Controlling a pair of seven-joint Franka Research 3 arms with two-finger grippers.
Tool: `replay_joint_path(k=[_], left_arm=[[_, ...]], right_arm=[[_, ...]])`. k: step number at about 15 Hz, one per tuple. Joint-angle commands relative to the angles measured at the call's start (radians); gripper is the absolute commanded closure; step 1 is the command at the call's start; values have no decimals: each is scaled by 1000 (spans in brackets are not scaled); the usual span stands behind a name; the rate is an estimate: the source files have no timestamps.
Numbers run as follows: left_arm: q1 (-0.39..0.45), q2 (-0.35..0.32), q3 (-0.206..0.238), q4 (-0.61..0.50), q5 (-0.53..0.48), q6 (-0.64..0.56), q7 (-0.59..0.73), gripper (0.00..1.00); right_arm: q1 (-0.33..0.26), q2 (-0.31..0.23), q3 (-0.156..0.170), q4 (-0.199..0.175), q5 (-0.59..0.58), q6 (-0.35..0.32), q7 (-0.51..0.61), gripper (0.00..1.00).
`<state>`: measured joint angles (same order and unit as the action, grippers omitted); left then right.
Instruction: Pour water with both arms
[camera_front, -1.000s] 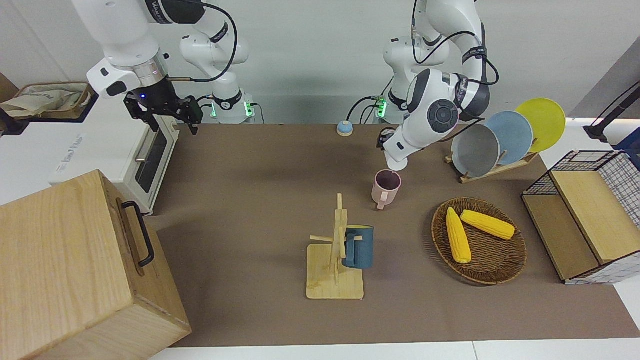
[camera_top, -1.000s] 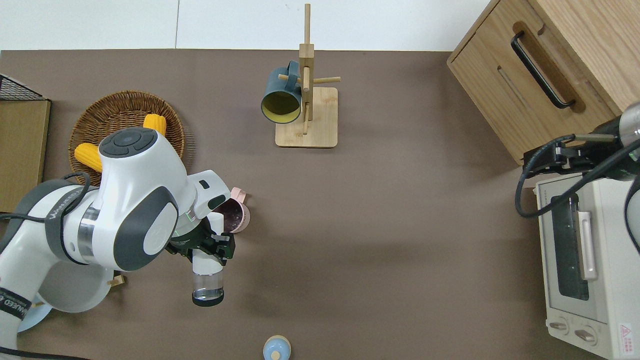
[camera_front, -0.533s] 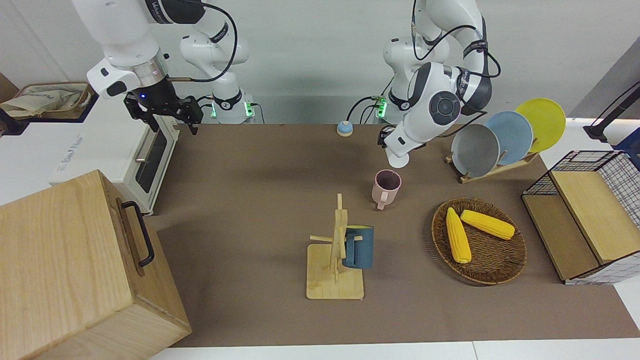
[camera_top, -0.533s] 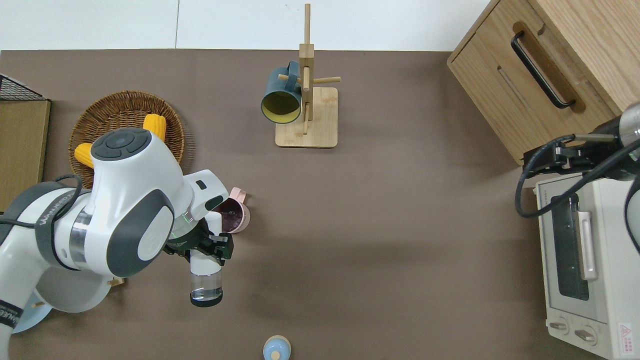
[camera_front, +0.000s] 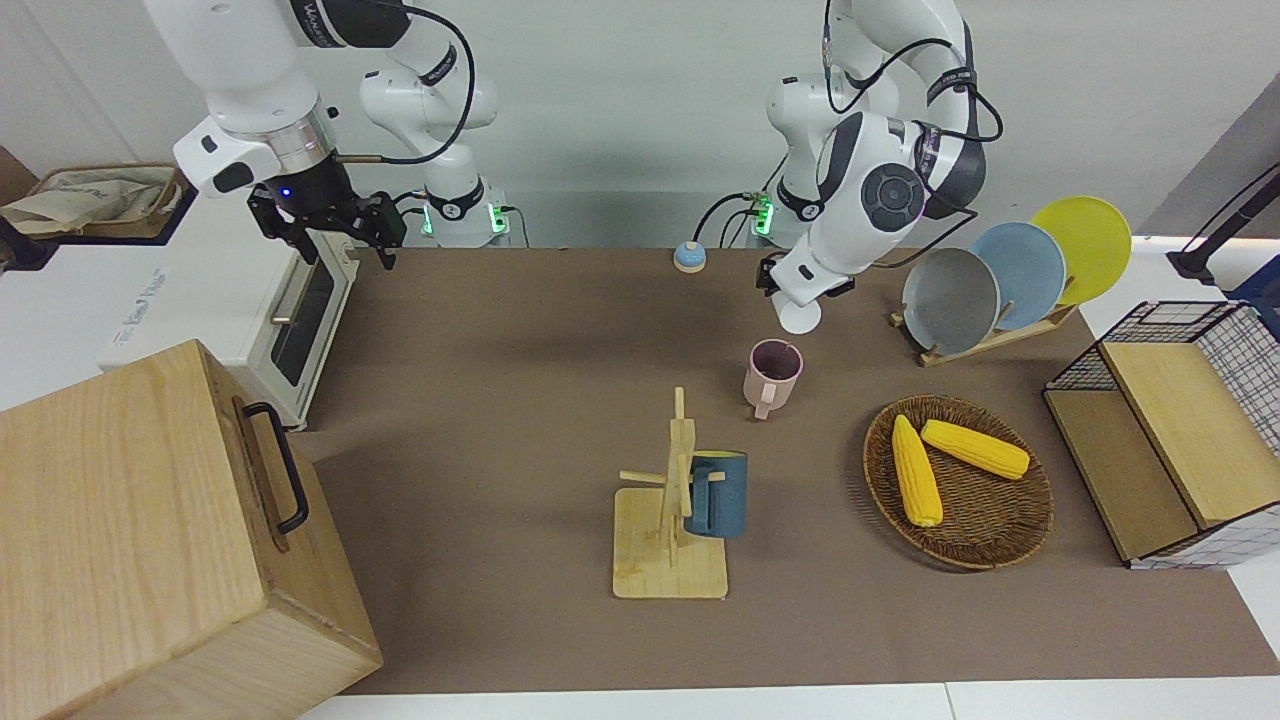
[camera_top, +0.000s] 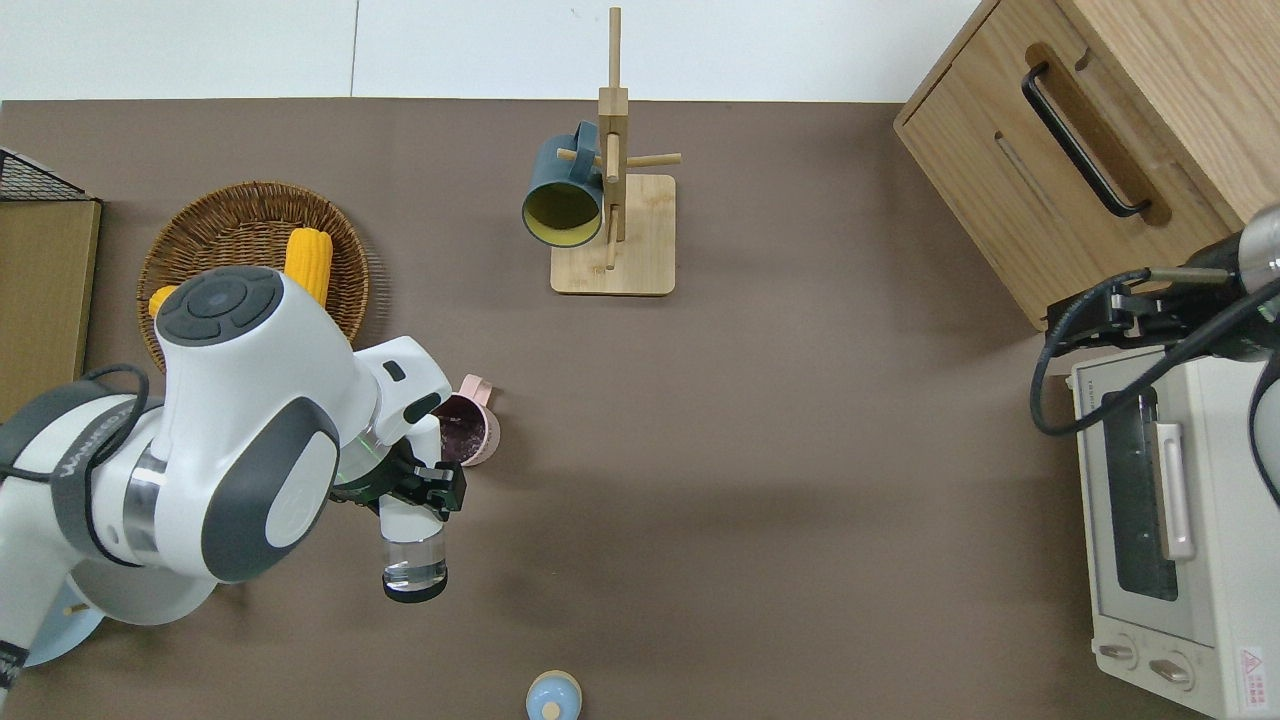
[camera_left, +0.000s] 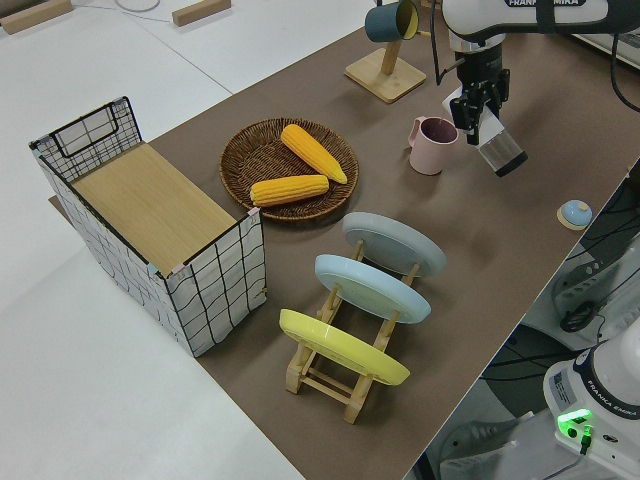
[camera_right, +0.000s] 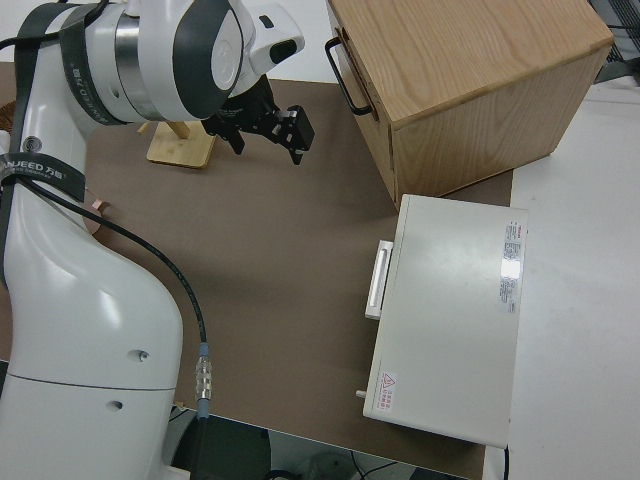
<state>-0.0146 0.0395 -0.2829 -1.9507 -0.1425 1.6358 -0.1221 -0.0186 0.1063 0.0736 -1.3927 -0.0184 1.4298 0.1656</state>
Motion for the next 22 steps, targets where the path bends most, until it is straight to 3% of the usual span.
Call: replay_joint_path(k=[1,4,8,13,18,22], left_arm=[[-7,-231,4,-251,-32,228,-2,1000],[-10,-349,2,-425,-61,453,-7,1000],[-16,-359,-31,-496,-65,648,-76,1000],[2,-360,-29,-510,-62,670,-70,1000],[166,-357,-28,-475,-31,679,-8,1000],[301,-339,-28,-329,-25,722,-1,1000]], right_arm=[[-9,-17,3,-19,20,6,-15,9],[-9,-17,3,-19,20,8,-15,9],[-9,-17,3,-19,20,8,-15,9],[-9,-17,3,-19,20,6,-15,9],[-9,-17,3,-19,20,7,-15,9],[-9,-17,3,-19,20,8,-15,11]])
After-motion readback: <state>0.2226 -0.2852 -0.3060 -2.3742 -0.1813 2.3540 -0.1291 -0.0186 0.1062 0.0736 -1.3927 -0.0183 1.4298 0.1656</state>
